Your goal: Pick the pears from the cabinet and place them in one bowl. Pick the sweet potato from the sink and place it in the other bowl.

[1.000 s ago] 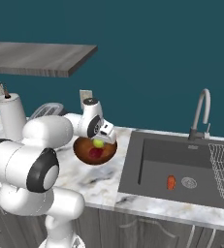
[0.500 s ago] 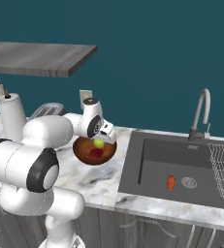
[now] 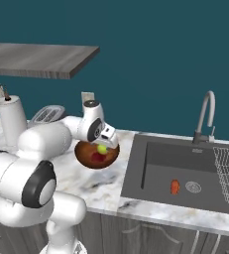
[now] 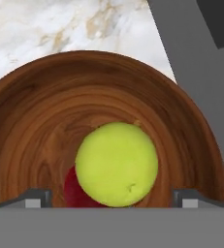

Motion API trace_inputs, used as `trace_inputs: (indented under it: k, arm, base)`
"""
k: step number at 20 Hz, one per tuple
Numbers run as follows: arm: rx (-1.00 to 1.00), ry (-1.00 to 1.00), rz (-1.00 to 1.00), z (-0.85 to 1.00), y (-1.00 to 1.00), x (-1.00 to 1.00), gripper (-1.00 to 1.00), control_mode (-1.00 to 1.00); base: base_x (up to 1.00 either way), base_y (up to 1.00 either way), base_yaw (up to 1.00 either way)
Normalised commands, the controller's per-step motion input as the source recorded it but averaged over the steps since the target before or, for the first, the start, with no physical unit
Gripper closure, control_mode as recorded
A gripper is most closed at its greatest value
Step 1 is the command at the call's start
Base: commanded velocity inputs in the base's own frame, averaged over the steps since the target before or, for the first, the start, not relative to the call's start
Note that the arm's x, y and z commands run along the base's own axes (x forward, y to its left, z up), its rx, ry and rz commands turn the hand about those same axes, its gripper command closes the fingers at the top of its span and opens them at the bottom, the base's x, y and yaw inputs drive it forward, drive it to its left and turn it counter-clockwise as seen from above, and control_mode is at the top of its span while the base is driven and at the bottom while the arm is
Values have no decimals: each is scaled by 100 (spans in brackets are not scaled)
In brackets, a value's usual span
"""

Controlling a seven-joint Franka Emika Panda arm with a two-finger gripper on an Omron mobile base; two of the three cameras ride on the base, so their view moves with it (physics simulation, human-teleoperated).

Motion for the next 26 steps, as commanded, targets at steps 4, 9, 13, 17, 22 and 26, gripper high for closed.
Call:
trace_inputs:
  k: [4, 9, 13, 17, 22, 26]
  arm:
    - [0, 0, 0, 24, 0, -30, -100, -100]
    - [1, 0, 0, 31, -10, -28, -100, -100]
    - [0, 0, 0, 7, -15, -42, -100, -100]
    - [0, 0, 2, 9, 0, -63, -100, -100]
    - [0, 0, 5, 6, 7, -70, -100, -100]
    - [0, 0, 7, 1, 26, -56, -100, -100]
  base:
    - [0, 0, 0]
    - [0, 0, 0]
    - [0, 0, 0]
    - [0, 0, 0]
    - [0, 0, 0]
    - [0, 0, 0]
